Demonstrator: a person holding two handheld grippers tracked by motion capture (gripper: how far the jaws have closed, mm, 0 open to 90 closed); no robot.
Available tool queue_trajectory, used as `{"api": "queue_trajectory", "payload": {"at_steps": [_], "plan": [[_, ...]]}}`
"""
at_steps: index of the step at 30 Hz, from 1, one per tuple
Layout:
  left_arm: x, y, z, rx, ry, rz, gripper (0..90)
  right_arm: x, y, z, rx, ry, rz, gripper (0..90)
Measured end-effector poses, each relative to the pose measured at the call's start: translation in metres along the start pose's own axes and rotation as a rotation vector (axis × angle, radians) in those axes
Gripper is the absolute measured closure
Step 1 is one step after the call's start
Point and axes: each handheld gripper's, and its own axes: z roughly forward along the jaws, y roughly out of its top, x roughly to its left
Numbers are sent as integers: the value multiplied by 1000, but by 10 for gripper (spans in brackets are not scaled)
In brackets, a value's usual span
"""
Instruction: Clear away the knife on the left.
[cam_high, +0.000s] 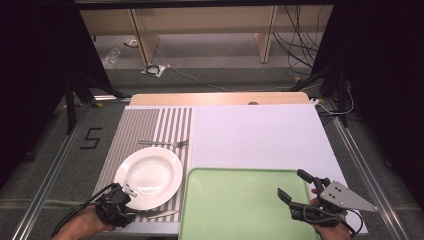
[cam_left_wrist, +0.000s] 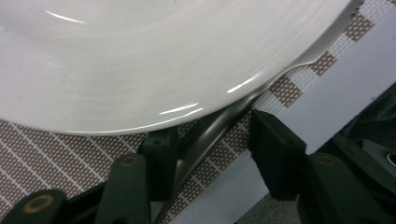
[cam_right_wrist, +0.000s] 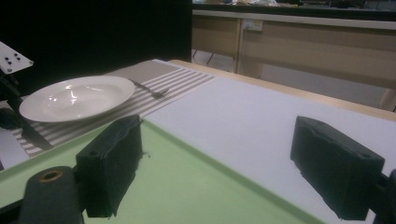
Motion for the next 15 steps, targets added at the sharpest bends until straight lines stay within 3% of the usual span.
{"api": "queue_trajectory", "payload": {"at_steps": [15], "plan": [[-8,1,-1,26,-14,106,717,-1,0,0,5,-3,0,181]]}}
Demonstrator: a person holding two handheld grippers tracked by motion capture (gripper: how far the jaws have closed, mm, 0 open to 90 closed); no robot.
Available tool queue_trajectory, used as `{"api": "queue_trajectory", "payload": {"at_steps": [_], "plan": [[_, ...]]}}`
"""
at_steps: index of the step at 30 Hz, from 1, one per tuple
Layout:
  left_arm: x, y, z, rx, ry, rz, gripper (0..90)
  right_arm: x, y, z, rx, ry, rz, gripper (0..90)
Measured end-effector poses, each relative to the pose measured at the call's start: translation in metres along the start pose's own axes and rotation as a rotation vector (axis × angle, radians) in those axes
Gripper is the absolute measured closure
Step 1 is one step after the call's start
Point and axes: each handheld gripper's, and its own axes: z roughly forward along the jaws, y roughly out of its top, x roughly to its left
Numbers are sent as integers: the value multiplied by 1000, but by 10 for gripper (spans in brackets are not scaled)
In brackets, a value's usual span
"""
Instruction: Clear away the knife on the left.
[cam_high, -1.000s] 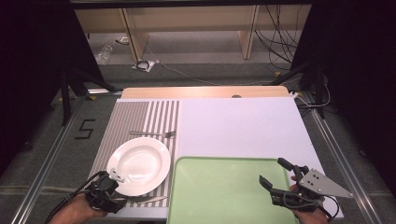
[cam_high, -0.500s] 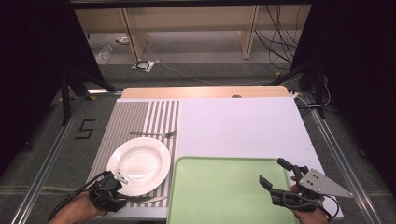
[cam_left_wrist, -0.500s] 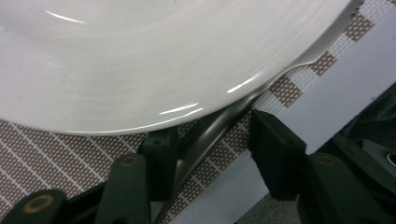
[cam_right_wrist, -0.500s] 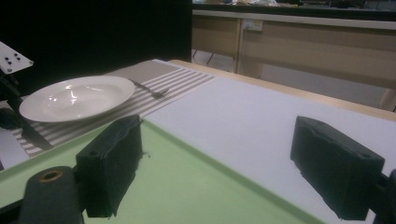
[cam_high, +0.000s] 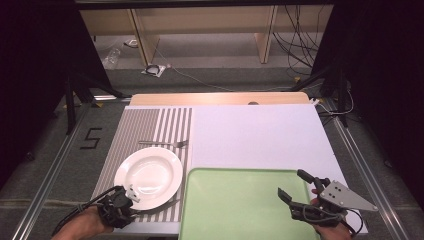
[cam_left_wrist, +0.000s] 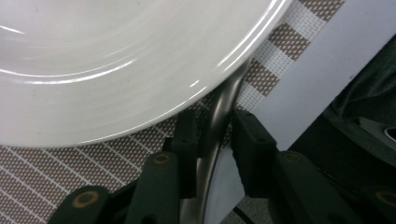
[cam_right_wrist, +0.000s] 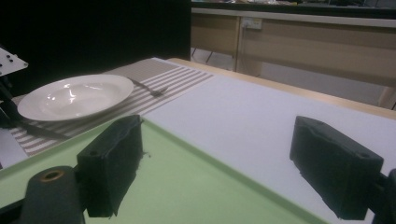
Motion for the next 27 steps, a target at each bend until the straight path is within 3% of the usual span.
{"api": "queue_trajectory", "payload": {"at_steps": [4,10,13,22,27], "plan": [[-4,2,0,14,7,44,769,0,0,0,10,-2,3,183],[-6,4,0,27,13,73,790,0,0,0,9,-1,4,184],[-9,4,-1,32,-20,105,791,0,0,0,11,-2,4,186],[-16,3,-6,16,-32,95,792,0,0,0,13,-3,3,188],[-23,5,-19,-13,-54,102,792,-1,-1,0,16,-2,-1,188]]}}
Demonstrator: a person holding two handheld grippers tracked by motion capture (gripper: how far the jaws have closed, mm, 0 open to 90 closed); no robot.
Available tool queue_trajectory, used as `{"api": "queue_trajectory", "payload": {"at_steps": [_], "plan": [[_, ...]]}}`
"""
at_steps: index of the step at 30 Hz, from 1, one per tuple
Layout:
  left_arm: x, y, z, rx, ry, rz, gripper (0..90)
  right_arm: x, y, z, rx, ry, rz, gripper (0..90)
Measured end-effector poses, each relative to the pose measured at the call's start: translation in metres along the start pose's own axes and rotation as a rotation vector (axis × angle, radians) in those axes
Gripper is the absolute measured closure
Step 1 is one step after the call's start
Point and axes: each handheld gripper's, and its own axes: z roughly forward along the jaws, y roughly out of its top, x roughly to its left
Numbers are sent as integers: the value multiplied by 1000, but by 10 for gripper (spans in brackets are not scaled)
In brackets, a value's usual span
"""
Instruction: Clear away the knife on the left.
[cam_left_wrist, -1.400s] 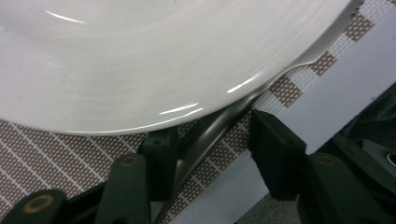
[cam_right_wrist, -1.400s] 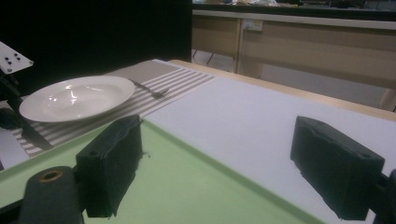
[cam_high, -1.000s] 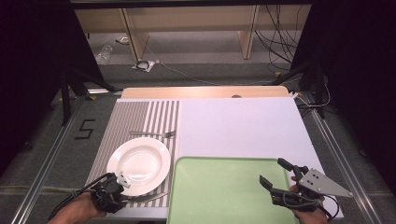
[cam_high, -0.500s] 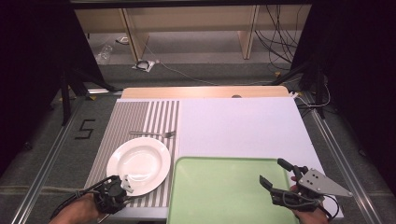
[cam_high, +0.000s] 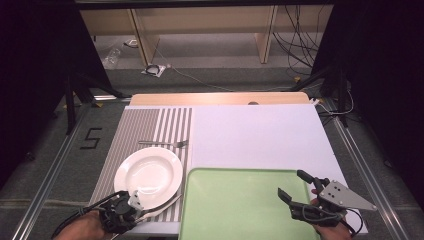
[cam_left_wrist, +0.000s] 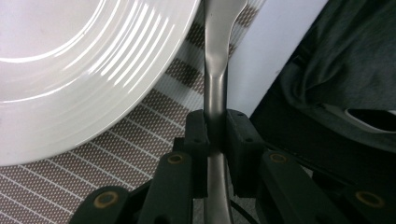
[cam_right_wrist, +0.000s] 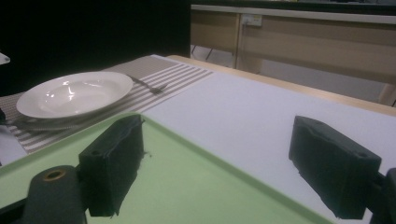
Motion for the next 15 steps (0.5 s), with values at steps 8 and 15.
{"api": "queue_trajectory", "payload": {"at_steps": [8,15], "plan": [[-12,10,-10,-107,-47,5,792,0,0,0,-2,0,2,189],[-22,27,-20,-239,-54,-37,792,0,0,-1,-5,1,4,189]]}}
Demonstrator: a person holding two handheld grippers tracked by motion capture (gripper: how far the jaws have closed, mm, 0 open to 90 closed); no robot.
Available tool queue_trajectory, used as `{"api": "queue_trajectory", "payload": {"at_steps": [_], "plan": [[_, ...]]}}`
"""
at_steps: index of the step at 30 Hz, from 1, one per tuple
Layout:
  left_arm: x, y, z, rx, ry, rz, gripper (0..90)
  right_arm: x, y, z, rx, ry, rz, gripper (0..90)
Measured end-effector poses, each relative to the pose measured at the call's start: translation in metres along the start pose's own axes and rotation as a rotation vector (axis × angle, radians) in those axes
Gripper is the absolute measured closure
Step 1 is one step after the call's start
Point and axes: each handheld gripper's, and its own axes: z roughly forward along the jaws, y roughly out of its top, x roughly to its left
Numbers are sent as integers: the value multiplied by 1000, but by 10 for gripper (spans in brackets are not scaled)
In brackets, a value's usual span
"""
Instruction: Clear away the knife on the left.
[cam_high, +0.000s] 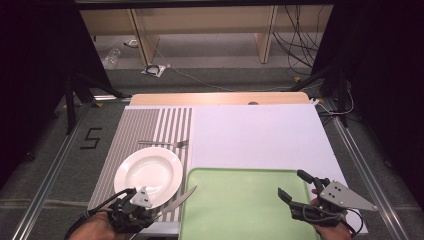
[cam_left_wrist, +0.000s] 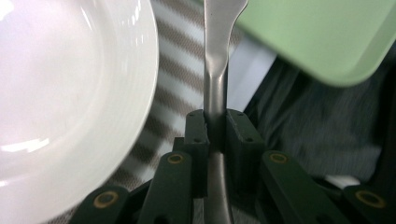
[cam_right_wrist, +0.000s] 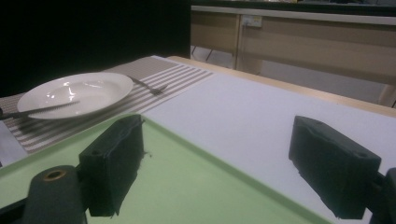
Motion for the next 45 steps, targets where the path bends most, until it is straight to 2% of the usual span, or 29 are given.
{"api": "queue_trajectory", "payload": {"at_steps": [3,7,8,11,20,23,24,33,34,36,45], "plan": [[-2,10,1,-43,-5,-18,792,0,0,0,1,-1,-2,189],[-4,19,5,-75,-6,-35,792,0,0,0,-2,-2,0,189],[-4,24,8,-103,-17,-51,792,0,0,-1,-1,-2,-2,189],[-5,30,11,-116,-23,-57,792,0,0,-1,-2,-1,-1,189],[-12,41,17,-123,-29,-64,792,0,1,-1,-4,-2,-1,189],[-17,45,20,-124,-43,-73,792,-1,1,-1,-5,-4,0,189],[-20,49,22,-121,-59,-76,792,-1,1,-1,-6,-4,2,189],[-29,60,31,-106,-83,-74,792,-1,1,-2,-6,-6,1,189],[-30,63,34,-106,-106,-81,792,-1,1,-2,-7,-7,1,189],[-31,66,37,-100,-114,-80,792,-1,1,-2,-8,-7,3,189],[-37,76,44,-79,-125,-70,792,-1,1,-2,-8,-5,3,190]]}}
